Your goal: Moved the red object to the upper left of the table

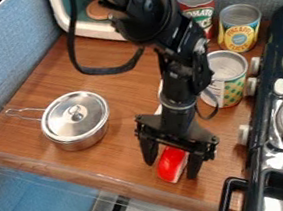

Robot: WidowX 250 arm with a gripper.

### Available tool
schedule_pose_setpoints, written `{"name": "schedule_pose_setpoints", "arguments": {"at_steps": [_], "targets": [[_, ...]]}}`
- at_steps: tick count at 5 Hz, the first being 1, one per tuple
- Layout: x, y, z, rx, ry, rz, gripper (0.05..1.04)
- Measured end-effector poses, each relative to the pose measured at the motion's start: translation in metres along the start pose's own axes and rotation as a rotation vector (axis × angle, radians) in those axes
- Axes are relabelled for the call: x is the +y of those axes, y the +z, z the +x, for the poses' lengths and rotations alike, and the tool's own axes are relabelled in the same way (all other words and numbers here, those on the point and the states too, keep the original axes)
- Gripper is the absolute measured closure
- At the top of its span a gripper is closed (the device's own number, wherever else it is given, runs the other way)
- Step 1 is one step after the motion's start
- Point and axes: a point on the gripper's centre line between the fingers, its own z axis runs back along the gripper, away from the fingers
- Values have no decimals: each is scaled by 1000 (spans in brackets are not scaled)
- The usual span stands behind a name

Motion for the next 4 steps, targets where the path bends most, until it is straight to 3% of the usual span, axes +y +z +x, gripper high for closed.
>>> {"name": "schedule_pose_setpoints", "arguments": {"at_steps": [1, 2, 4], "targets": [[-2, -1, -4, 12, -8, -16, 418], [3, 20, 1, -25, 5, -35, 505], [48, 73, 59, -137, 146, -73, 505]]}}
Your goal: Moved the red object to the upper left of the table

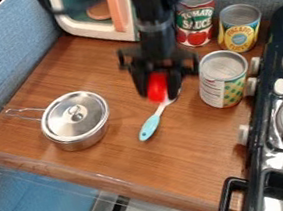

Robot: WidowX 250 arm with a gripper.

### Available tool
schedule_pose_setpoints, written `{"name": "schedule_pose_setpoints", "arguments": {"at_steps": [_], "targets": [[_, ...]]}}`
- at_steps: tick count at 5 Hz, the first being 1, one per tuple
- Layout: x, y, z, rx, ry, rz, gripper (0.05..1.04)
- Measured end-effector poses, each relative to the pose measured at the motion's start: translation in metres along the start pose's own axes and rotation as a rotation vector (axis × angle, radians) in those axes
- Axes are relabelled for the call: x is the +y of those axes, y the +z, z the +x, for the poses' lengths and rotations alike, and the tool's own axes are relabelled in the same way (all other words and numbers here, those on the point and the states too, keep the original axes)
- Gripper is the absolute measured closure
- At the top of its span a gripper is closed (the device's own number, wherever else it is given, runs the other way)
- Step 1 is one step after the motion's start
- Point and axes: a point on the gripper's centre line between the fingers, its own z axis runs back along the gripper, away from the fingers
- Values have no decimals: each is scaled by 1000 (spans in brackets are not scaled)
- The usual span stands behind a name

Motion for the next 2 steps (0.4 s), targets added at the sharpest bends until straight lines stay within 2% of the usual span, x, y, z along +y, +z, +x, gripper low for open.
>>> {"name": "schedule_pose_setpoints", "arguments": {"at_steps": [1, 2], "targets": [[25, -9, 38, 3, 75, 8, 505], [43, -27, 58, 24, 127, 29, 505]]}}
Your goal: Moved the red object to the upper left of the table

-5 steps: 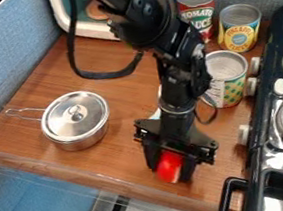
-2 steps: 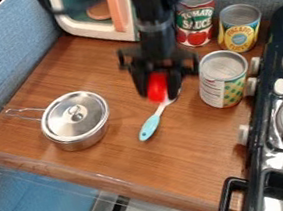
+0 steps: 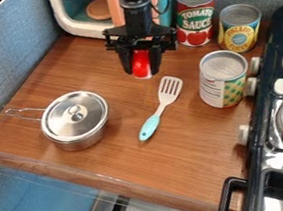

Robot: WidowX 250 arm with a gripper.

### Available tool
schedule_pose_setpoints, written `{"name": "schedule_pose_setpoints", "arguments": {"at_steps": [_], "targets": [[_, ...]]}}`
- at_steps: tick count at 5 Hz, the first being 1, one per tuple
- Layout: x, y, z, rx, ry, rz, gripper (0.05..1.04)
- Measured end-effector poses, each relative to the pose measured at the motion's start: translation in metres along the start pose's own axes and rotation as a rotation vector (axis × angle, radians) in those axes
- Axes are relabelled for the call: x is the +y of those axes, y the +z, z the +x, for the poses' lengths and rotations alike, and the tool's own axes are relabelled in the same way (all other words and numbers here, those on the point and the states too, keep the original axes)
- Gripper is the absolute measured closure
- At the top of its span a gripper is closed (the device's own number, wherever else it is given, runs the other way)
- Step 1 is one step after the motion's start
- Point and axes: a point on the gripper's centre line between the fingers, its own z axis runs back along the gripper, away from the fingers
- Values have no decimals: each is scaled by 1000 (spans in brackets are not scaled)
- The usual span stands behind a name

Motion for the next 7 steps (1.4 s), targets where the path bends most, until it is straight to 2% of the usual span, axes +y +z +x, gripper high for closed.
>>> {"name": "schedule_pose_setpoints", "arguments": {"at_steps": [1, 2, 3, 4, 5, 6, 7], "targets": [[14, -13, 17, 16, 42, 20, 505], [24, -32, 26, 55, 65, 27, 506], [26, -44, 26, 82, 59, 37, 506], [27, -45, 26, 79, 48, 39, 426], [29, -50, 20, 85, 29, 28, 139], [28, -15, 20, 15, 4, 6, 77], [27, 13, 20, -55, -22, -17, 82]]}}
